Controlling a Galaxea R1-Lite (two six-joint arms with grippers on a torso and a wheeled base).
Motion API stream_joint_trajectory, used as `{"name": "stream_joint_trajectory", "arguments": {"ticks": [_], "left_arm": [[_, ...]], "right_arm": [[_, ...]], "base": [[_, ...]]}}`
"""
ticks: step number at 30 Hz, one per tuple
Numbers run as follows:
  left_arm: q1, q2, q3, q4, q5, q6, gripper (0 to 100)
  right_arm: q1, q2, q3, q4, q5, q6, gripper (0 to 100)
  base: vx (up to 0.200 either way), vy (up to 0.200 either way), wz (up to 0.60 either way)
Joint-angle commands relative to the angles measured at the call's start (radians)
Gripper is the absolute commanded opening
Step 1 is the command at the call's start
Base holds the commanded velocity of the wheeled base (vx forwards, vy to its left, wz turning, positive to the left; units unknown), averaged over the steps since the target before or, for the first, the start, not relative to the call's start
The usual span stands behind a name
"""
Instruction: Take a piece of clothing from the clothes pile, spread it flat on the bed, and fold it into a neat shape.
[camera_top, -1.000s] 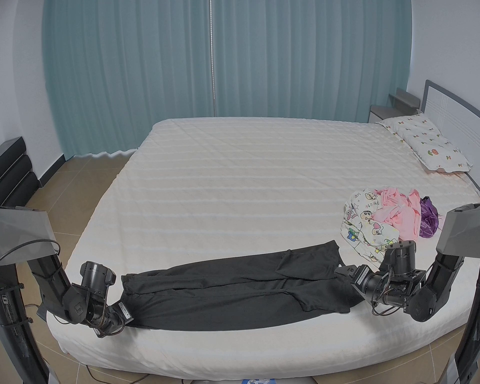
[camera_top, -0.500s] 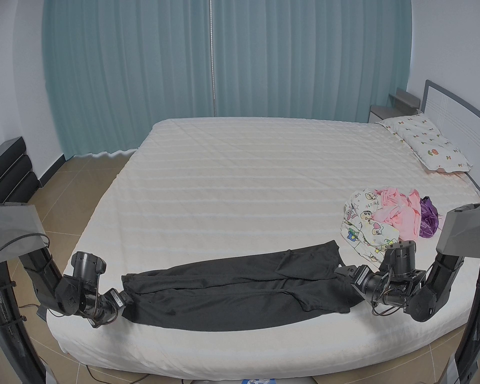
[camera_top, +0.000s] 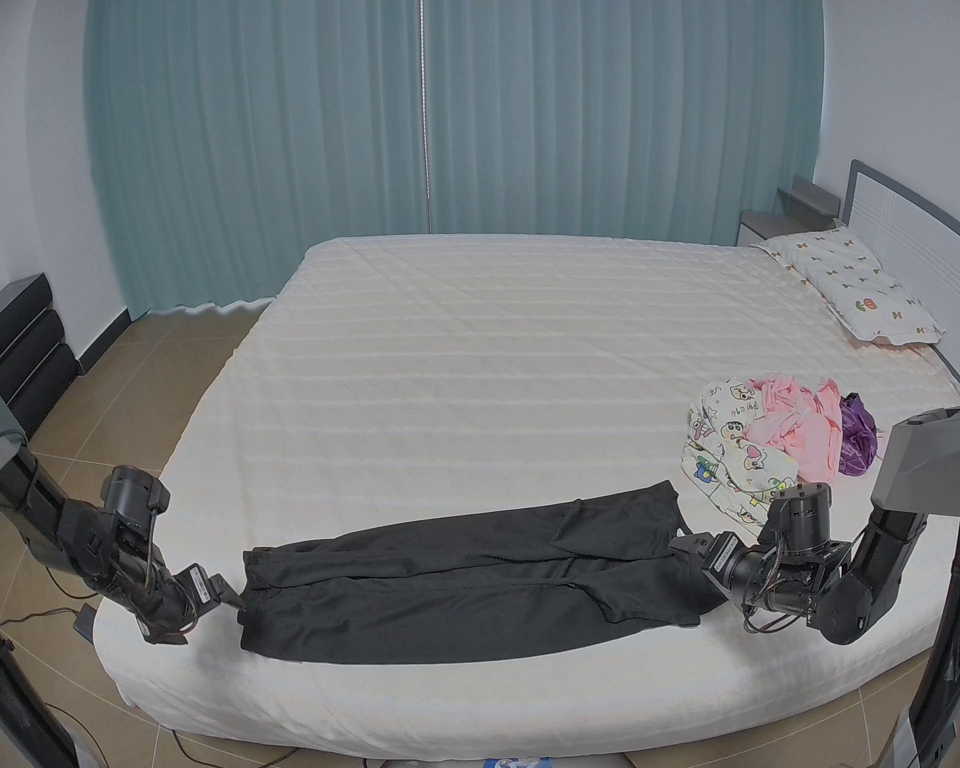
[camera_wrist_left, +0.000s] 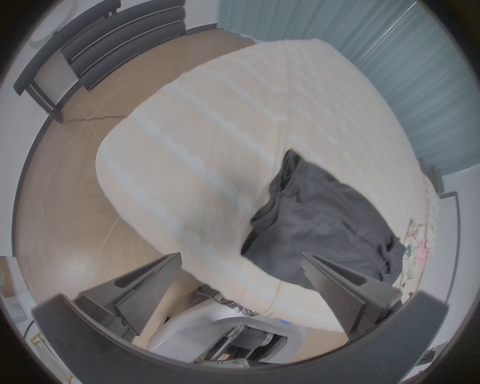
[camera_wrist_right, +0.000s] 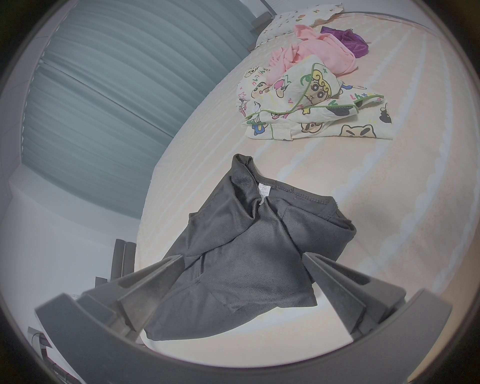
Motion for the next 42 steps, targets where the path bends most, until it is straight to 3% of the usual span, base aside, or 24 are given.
{"name": "stream_joint_trajectory", "arguments": {"ticks": [1,4,12,18,19,26,42], "left_arm": [[0.0,0.011,-0.103,-0.005,-0.02,-0.049,100],[-0.037,0.127,-0.192,-0.034,-0.02,-0.132,100],[-0.077,0.291,-0.27,-0.086,-0.013,-0.184,100],[-0.089,0.389,-0.315,-0.166,0.069,-0.196,100],[-0.091,0.394,-0.315,-0.173,0.07,-0.196,0],[-0.092,0.379,-0.302,-0.178,0.079,-0.252,0],[-0.089,0.342,-0.272,-0.238,0.064,-0.328,0]], "right_arm": [[0.006,0.017,0.001,0.0,-0.001,-0.002,100],[0.005,0.017,0.001,0.0,-0.001,-0.002,100],[0.005,0.027,-0.005,-0.002,-0.002,-0.002,100],[0.005,0.03,-0.013,-0.002,-0.002,-0.002,100],[0.005,0.03,-0.013,-0.006,-0.002,-0.001,100],[-0.001,0.055,-0.039,-0.095,-0.001,0.002,100],[0.039,0.187,-0.242,-0.033,0.009,0.058,100]], "base": [[0.0,0.0,0.0],[0.0,0.0,0.0],[0.0,0.0,0.0],[0.0,0.0,0.0],[0.0,0.0,0.0],[0.0,0.0,0.0],[0.0,0.0,0.0]]}}
